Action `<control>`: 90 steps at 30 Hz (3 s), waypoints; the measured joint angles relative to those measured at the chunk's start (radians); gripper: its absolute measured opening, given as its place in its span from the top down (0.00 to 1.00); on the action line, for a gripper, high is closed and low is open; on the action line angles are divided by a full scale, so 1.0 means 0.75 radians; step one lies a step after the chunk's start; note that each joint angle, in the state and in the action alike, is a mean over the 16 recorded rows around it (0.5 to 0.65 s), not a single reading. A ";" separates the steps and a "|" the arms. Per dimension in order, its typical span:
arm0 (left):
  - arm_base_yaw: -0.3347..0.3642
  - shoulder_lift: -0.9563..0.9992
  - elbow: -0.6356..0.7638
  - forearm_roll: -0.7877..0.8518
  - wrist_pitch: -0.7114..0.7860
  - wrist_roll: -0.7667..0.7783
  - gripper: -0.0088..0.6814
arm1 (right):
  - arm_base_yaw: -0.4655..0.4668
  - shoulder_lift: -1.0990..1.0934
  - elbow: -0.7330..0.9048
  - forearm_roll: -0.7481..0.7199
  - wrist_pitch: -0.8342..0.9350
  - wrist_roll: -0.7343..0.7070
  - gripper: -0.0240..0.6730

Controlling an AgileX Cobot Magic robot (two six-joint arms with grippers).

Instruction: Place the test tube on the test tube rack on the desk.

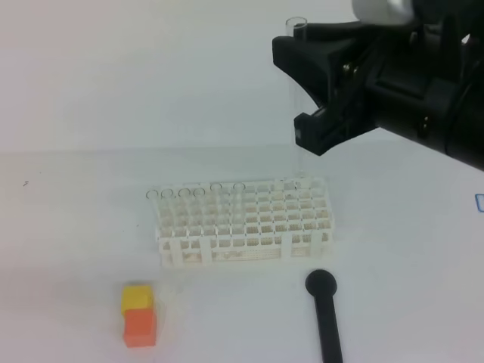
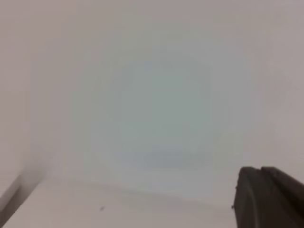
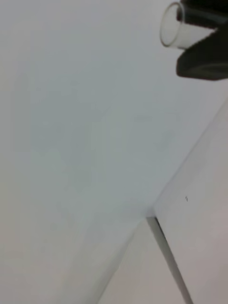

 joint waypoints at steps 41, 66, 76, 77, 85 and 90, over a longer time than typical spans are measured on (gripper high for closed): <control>0.001 -0.053 0.065 -1.839 0.220 1.722 0.99 | 0.114 0.521 0.116 -0.930 -1.009 0.950 0.78; 0.001 -0.053 0.227 -2.773 0.242 2.670 0.99 | 0.214 0.823 0.116 -0.453 -1.354 0.872 0.78; 0.001 -0.053 0.232 -2.676 0.408 2.451 0.99 | 0.246 0.876 0.117 -0.358 -1.384 0.894 0.78; 0.001 -0.053 0.232 -2.669 0.412 2.438 0.99 | 0.247 0.878 0.118 -0.353 -1.385 0.894 0.78; 0.001 -0.053 0.233 -2.657 0.415 2.417 0.99 | 0.249 0.899 0.121 -0.336 -1.396 0.899 0.78; 0.001 -0.053 0.233 -2.657 0.415 2.409 0.99 | 0.249 0.914 0.123 -0.335 -1.403 0.900 0.78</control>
